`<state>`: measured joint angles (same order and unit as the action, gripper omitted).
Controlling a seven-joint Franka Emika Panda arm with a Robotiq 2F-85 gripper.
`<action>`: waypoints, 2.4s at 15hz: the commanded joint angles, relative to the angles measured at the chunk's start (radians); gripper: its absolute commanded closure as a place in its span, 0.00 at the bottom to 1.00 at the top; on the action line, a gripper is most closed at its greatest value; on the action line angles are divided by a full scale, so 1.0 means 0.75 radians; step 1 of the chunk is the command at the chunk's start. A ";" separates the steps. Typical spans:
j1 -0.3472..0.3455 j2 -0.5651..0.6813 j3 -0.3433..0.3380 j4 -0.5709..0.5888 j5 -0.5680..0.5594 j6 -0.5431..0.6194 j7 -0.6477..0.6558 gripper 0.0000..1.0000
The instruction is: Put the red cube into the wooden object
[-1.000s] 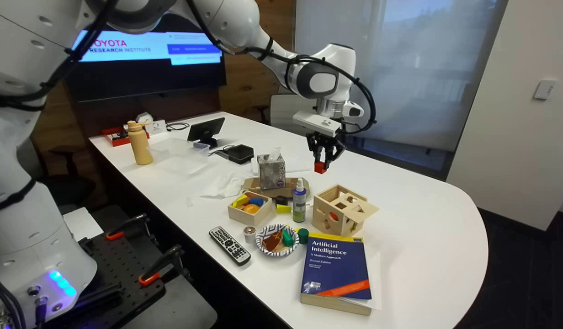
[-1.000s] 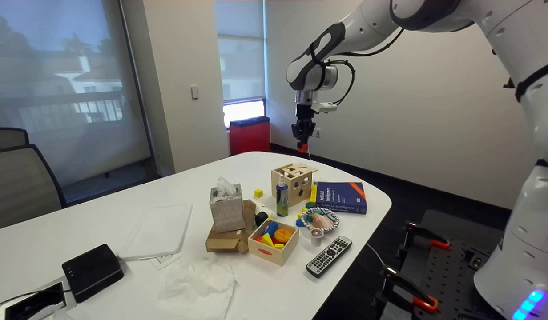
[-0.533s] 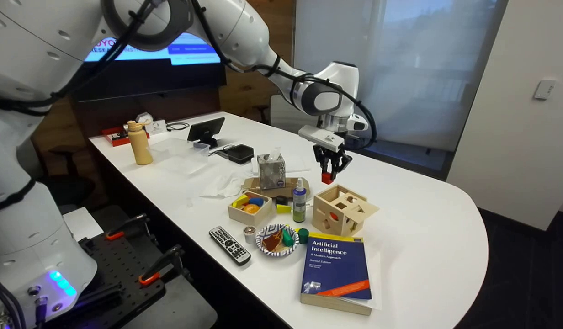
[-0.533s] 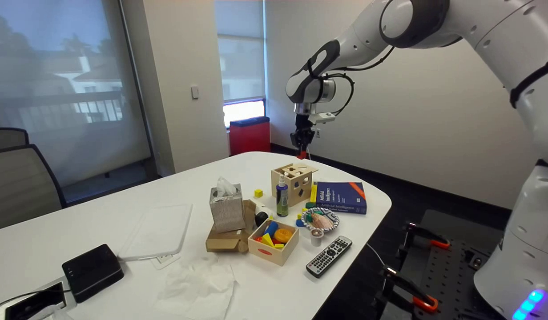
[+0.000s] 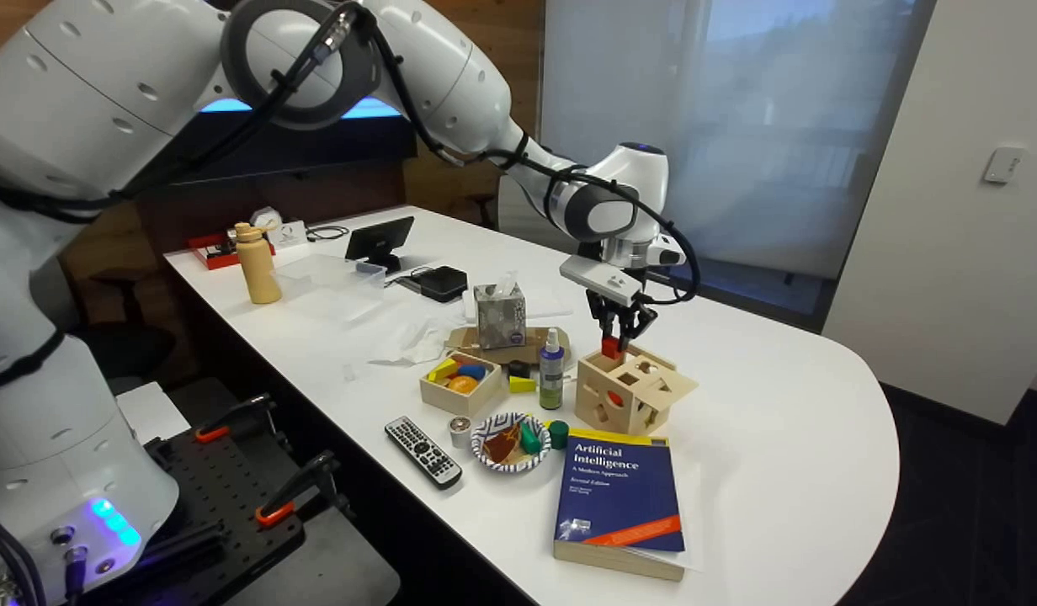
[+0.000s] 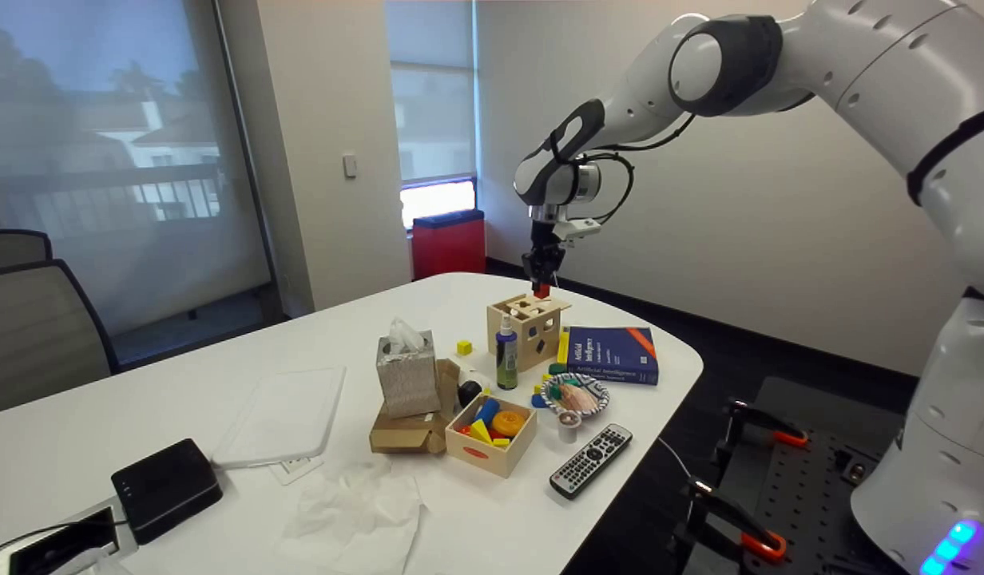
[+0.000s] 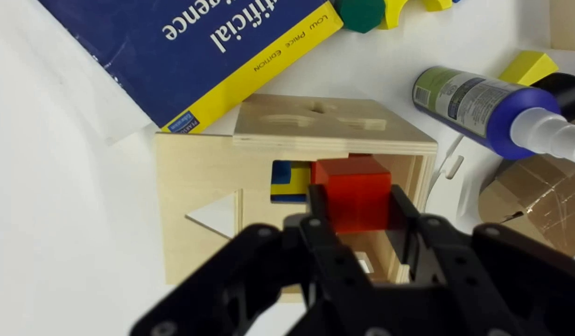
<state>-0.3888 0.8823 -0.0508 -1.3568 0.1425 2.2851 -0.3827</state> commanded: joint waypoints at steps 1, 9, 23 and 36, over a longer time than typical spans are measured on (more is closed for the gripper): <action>-0.024 0.068 0.016 0.112 0.010 -0.019 0.035 0.90; -0.053 0.164 0.035 0.241 0.020 -0.057 0.058 0.90; -0.057 0.249 0.034 0.331 0.011 -0.093 0.095 0.90; -0.049 0.249 0.024 0.335 0.016 -0.126 0.127 0.65</action>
<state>-0.4255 1.0688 -0.0325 -1.1057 0.1546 2.1902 -0.2874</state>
